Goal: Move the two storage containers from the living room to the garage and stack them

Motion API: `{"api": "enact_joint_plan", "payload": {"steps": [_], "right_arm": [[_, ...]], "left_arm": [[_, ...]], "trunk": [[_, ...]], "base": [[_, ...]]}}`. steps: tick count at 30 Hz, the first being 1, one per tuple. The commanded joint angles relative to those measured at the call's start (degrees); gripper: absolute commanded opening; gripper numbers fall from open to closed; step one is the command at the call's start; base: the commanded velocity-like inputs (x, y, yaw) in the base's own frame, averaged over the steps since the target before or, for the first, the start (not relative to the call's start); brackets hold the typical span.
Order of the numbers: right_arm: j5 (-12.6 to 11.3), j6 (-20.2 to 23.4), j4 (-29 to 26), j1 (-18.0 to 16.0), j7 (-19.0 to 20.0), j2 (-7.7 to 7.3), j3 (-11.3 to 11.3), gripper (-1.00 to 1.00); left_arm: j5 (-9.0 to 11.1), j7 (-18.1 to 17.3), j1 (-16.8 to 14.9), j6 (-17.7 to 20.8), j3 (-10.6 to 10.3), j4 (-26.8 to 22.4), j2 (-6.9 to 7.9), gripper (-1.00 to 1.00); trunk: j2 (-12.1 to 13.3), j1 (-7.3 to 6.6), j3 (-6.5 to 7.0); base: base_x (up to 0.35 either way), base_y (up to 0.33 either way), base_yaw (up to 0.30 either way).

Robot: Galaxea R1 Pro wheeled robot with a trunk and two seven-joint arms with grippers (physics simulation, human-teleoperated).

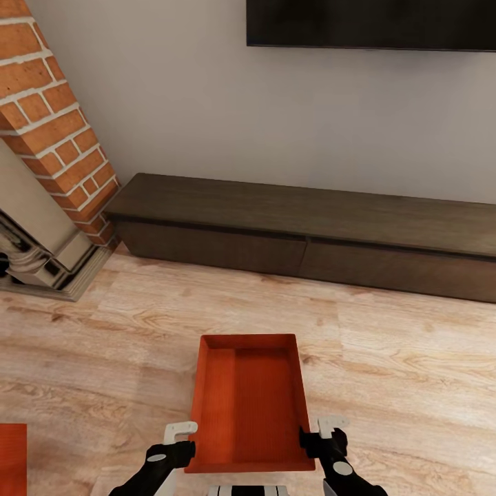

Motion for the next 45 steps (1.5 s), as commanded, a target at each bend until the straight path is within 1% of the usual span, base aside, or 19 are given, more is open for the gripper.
{"api": "enact_joint_plan", "payload": {"steps": [1,13,22,35,45], "right_arm": [[-0.5,-0.2,0.1,0.0,-0.2,-0.03,0.5,1.0],[-0.5,0.4,-0.6,0.0,-0.4,0.33,0.5,1.0],[-0.5,0.4,-0.6,0.0,-0.1,0.32,0.3,1.0],[-0.6,-0.3,-1.0,0.0,-0.1,0.33,0.3,1.0],[-0.5,-0.4,-1.0,0.0,-0.7,0.73,0.3,1.0]], "left_arm": [[0.5,0.4,0.0,0.3,-0.5,-0.1,0.05,1.0],[0.6,0.4,0.0,0.3,-0.5,-0.1,0.08,1.0],[0.6,0.4,0.0,0.3,-0.5,-0.1,0.08,1.0],[0.6,0.4,0.0,0.3,-0.5,-0.1,0.08,1.0],[0.7,0.4,0.0,0.3,-0.5,-0.1,0.08,1.0]], "trunk": [[0.0,-0.01,-0.03],[0.0,-0.01,-0.03],[0.0,-0.01,-0.03],[0.0,-0.01,-0.03],[0.0,-0.01,-0.03]], "base": [[0.0,0.0,0.0],[0.0,0.0,0.0],[0.0,0.0,0.0],[0.0,0.0,0.0],[0.0,0.0,0.0]]}}
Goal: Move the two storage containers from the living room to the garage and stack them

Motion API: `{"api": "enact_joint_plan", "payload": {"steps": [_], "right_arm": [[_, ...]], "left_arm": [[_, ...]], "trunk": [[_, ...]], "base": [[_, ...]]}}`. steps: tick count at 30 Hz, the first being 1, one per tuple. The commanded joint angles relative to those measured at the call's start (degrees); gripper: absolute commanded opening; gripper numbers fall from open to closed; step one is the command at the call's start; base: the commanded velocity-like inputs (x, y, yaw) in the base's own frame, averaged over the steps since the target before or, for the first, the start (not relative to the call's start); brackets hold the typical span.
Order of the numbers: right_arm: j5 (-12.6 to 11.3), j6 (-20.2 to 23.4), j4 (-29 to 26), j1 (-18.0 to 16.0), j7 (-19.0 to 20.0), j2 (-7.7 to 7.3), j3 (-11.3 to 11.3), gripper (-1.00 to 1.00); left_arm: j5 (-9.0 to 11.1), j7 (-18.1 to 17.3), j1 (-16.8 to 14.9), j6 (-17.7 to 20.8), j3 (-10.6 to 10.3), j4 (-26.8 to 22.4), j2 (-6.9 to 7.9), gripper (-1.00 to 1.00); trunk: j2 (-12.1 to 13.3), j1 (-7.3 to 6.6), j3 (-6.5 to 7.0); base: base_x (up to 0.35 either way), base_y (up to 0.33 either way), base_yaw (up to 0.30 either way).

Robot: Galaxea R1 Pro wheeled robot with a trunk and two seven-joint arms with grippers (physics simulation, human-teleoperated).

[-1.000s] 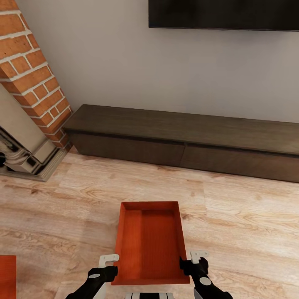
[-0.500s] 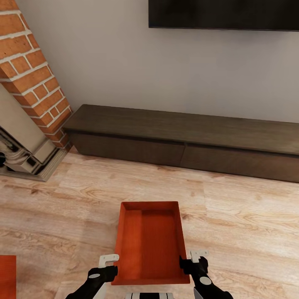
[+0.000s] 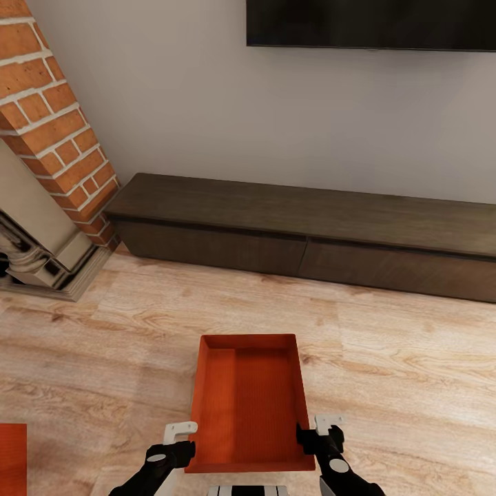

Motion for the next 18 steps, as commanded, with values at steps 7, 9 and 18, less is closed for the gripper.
{"api": "enact_joint_plan", "payload": {"steps": [7,9,18], "right_arm": [[-0.5,-0.2,0.1,0.0,-0.2,0.13,0.5,1.0],[-0.5,-0.2,0.1,0.0,-0.2,0.14,0.6,1.0],[-0.6,-0.1,0.1,0.0,-0.2,0.15,0.6,1.0]], "left_arm": [[0.5,0.4,0.0,0.3,-0.5,-0.1,0.04,1.0],[0.5,0.4,0.0,0.3,-0.5,-0.1,0.04,1.0],[0.5,0.4,0.0,0.3,-0.5,-0.1,0.04,1.0]], "trunk": [[0.0,-0.01,-0.03],[0.0,-0.01,-0.03],[0.0,-0.01,-0.03]], "base": [[0.0,0.0,0.0],[0.0,0.0,0.0],[0.0,0.0,0.0]]}}
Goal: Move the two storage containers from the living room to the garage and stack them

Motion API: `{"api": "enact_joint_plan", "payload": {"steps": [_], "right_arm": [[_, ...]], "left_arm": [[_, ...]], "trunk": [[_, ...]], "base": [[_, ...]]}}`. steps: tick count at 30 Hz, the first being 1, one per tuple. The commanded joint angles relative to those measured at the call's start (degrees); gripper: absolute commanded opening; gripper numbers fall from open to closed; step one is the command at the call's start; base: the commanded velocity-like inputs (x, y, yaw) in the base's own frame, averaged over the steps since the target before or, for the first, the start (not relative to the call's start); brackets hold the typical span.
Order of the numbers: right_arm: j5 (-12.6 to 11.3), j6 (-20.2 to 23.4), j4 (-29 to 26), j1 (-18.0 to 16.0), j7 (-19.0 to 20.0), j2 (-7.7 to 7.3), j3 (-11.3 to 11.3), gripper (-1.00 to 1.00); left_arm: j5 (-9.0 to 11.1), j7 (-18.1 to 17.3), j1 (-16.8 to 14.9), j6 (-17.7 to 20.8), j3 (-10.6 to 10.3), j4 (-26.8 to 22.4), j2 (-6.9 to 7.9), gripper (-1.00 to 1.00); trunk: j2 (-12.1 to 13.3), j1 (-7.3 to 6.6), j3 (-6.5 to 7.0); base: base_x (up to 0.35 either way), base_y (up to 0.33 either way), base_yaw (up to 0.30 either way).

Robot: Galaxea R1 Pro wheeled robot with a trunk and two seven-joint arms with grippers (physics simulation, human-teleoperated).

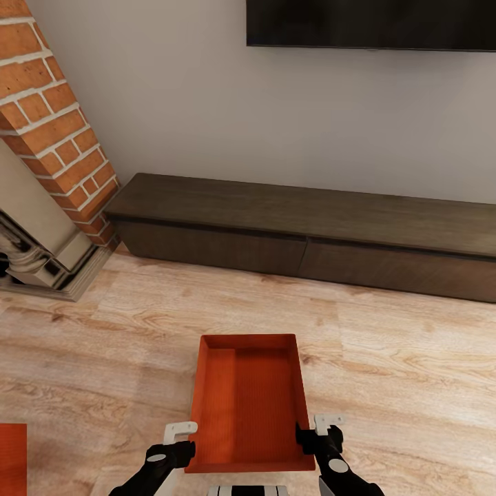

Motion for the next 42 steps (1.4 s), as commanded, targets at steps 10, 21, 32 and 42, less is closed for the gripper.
{"api": "enact_joint_plan", "payload": {"steps": [10,21,32,42], "right_arm": [[-0.5,-0.3,0.1,0.0,-0.3,-0.01,0.5,1.0],[-0.5,-0.3,0.1,0.0,-0.3,-0.01,0.5,1.0],[-0.5,-0.3,0.1,0.0,-0.3,-0.01,0.5,1.0],[-0.5,-0.3,0.1,0.0,-0.3,-0.01,0.5,1.0]], "left_arm": [[0.8,0.4,0.0,0.4,-0.5,0.2,-0.04,1.0],[0.9,0.5,0.0,0.4,-0.4,0.6,-0.13,1.0],[0.6,1.1,0.0,0.4,-0.1,0.2,-0.86,1.0],[0.3,1.3,0.0,0.4,-0.2,0.5,-2.36,1.0]], "trunk": [[0.0,-0.01,-0.03],[0.0,-0.01,-0.03],[0.0,-0.01,-0.03],[0.0,-0.01,-0.03]], "base": [[0.0,0.0,0.0],[0.0,0.0,0.0],[0.0,0.0,0.0],[0.0,0.0,0.0]]}}
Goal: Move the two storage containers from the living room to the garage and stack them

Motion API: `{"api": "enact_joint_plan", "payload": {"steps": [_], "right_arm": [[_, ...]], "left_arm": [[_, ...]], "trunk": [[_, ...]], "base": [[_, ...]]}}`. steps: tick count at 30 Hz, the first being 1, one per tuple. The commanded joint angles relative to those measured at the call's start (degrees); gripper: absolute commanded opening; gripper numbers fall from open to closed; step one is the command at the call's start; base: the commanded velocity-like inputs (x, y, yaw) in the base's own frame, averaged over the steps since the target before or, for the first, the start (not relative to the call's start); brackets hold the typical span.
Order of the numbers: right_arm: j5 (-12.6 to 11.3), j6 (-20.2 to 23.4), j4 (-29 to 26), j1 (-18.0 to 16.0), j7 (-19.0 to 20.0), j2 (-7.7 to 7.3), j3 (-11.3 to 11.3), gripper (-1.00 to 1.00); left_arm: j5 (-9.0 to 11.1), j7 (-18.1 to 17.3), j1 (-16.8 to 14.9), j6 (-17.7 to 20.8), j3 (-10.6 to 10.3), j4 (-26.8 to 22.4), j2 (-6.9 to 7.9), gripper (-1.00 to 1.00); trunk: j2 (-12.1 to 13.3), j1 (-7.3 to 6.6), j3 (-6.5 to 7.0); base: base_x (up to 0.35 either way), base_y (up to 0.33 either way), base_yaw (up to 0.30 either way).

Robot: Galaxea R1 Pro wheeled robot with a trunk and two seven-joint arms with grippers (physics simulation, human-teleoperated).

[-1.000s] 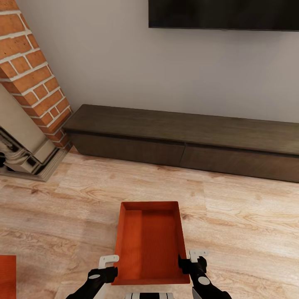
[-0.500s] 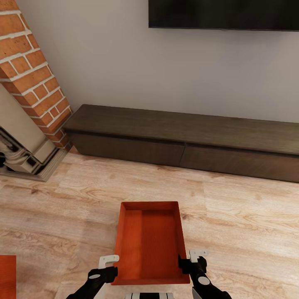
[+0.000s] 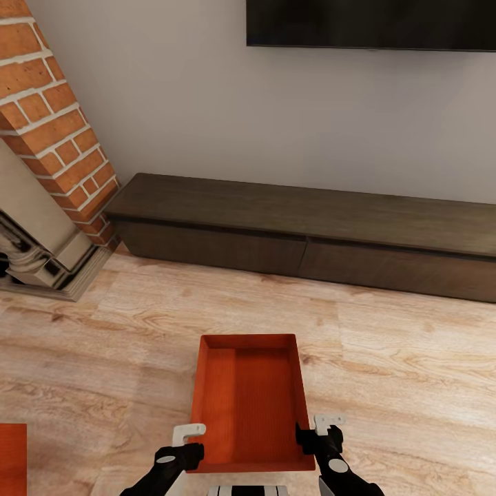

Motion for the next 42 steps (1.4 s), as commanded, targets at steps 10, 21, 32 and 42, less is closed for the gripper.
{"api": "enact_joint_plan", "payload": {"steps": [10,21,32,42], "right_arm": [[-0.6,-0.3,0.1,0.0,-0.2,-0.01,0.5,1.0],[-0.5,-0.3,0.1,0.0,-0.2,-0.01,0.5,1.0],[-0.6,-0.3,0.1,0.0,-0.2,-0.01,0.5,1.0],[-0.5,-0.3,0.0,0.0,-0.1,-0.01,0.5,1.0]], "left_arm": [[0.5,0.4,0.0,0.3,-0.5,-0.2,0.07,1.0],[0.6,0.4,0.0,0.3,-0.5,-0.4,0.11,1.0],[0.9,0.4,0.0,0.2,-0.4,-0.4,0.31,1.0],[1.1,0.4,0.0,0.2,-0.2,-0.4,0.34,1.0]], "trunk": [[0.0,-0.01,-0.03],[-3.2,1.75,-1.47],[-4.4,2.41,-2.01],[-6.8,3.73,-3.08]], "base": [[0.0,0.0,0.0],[0.0,0.0,0.0],[0.0,0.0,0.0],[0.0,0.0,0.0]]}}
